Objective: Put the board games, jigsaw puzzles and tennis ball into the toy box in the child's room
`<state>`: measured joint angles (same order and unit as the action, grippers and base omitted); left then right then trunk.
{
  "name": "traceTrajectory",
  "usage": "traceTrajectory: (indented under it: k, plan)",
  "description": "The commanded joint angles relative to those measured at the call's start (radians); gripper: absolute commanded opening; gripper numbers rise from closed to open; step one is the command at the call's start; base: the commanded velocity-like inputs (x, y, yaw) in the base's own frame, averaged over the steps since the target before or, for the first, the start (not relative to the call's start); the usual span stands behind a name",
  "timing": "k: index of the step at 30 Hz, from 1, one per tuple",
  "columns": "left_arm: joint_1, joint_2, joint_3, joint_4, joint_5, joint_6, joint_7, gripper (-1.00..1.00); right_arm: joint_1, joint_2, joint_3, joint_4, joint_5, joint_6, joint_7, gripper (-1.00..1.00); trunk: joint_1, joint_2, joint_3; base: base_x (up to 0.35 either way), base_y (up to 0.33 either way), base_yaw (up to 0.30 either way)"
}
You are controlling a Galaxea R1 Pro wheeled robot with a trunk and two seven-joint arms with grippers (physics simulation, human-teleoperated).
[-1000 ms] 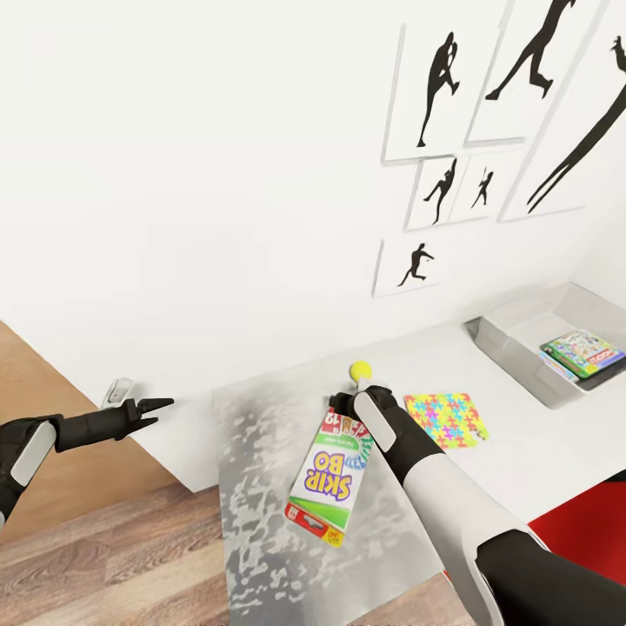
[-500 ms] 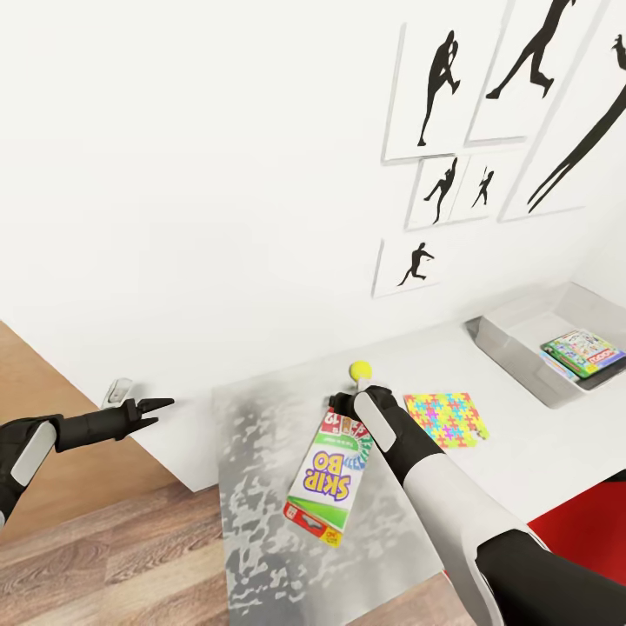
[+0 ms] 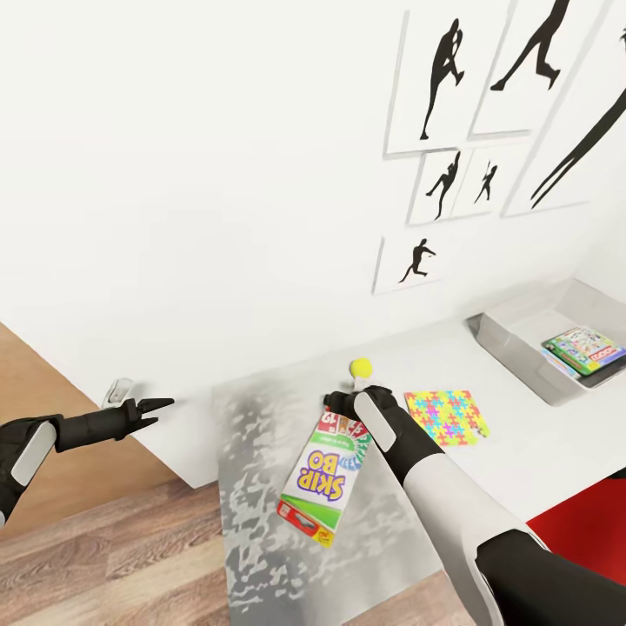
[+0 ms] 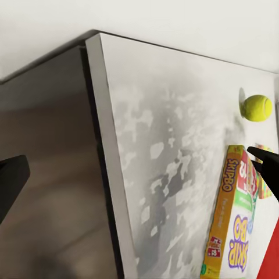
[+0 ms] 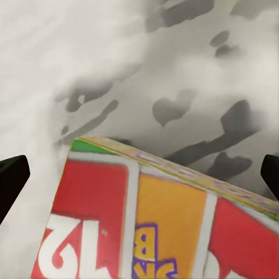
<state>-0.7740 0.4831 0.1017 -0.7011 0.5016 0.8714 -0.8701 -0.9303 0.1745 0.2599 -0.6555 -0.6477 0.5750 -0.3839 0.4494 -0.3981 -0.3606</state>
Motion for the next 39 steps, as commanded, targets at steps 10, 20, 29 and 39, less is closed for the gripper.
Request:
traceTrajectory:
  k: [10, 20, 29, 39]
  plan:
    - [-0.001, 0.0, 0.001, 0.0, 0.0, 0.005, -0.003, 1.0, -0.001, 0.0, 0.003, -0.001, -0.009, 0.002, -0.01, 1.0, 0.001, -0.002, -0.002, -0.052, 0.0, 0.0]
    - [-0.001, 0.0, 0.001, 0.0, 0.0, 0.005, -0.003, 1.0, -0.001, 0.0, 0.004, 0.0, -0.009, 0.002, -0.009, 1.0, 0.001, -0.002, -0.002, -0.17, 0.015, 0.0]
    - [-0.001, 0.0, 0.001, 0.0, 0.0, 0.006, -0.003, 1.0, -0.001, 0.0, 0.005, 0.0, -0.009, 0.002, -0.009, 1.0, 0.001, -0.002, -0.002, -0.165, 0.109, 0.0]
    - [-0.001, 0.0, 0.001, 0.0, 0.0, 0.006, -0.003, 1.0, -0.001, 0.0, 0.005, 0.0, -0.006, 0.002, -0.009, 1.0, 0.001, -0.002, -0.002, -0.113, 0.154, 0.0]
